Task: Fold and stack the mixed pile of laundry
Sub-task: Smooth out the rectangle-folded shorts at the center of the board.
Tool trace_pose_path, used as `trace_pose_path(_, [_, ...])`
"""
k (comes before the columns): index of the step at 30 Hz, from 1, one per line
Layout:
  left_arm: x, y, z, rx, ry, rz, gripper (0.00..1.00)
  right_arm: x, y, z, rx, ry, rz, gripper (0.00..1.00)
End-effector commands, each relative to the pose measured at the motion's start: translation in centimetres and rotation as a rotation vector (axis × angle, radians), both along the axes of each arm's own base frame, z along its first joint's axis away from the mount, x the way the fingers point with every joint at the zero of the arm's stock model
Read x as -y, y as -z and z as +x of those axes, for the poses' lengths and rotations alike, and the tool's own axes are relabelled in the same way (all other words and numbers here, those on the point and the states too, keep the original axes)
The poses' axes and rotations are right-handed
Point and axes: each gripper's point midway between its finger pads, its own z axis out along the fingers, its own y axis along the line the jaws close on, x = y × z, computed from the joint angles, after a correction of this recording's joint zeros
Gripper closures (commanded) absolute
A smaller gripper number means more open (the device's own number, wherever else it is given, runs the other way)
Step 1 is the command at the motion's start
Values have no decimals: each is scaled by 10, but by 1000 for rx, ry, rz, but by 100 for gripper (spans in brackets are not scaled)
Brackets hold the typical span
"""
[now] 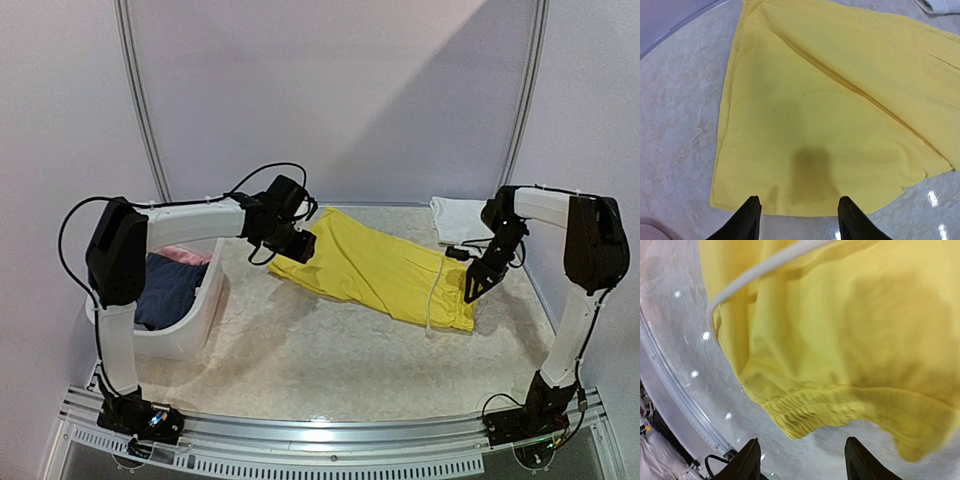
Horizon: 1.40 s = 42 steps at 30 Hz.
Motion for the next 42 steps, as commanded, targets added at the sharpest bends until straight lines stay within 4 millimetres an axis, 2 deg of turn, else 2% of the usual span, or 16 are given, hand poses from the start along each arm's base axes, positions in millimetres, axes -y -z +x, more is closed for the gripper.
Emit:
trace_pose_path(1, [17, 9, -22, -19, 76, 6, 46, 18, -59, 3, 45, 66, 21, 41])
trace_pose_path(2, [20, 11, -23, -17, 94, 7, 46, 22, -62, 5, 81, 56, 2, 41])
trace_pose_path(5, [37, 17, -29, -17, 178, 20, 46, 27, -53, 7, 147, 42, -25, 39])
trace_pose_path(10, [56, 35, -51, -13, 418, 135, 44, 27, -29, -7, 190, 14, -18, 38])
trace_pose_path(15, [40, 49, -59, 24, 580, 345, 43, 25, -12, -22, 168, 16, -5, 36])
trace_pose_path(20, [27, 58, -55, 65, 696, 514, 41, 21, -16, -21, 183, 25, 20, 35])
trace_pose_path(24, [25, 65, -52, 83, 764, 579, 40, 18, -17, -22, 174, 30, 36, 34])
trace_pose_path(28, [24, 86, -57, 37, 849, 628, 40, 18, -17, -24, 162, 25, 38, 34])
trace_pose_path(32, [19, 103, -53, 22, 891, 714, 43, 18, -15, -24, 158, 24, 35, 34])
trace_pose_path(35, [16, 112, -47, 39, 908, 784, 51, 17, -16, -21, 159, 25, 41, 34])
trace_pose_path(37, [12, 118, -47, 29, 923, 816, 65, 22, -19, -14, 165, 58, 49, 34])
trace_pose_path(38, [10, 120, -48, 26, 931, 828, 74, 24, -22, -8, 175, 74, 55, 34])
trace_pose_path(42, [4, 127, -55, 23, 957, 893, 98, 27, -41, 11, 204, 128, 97, 34])
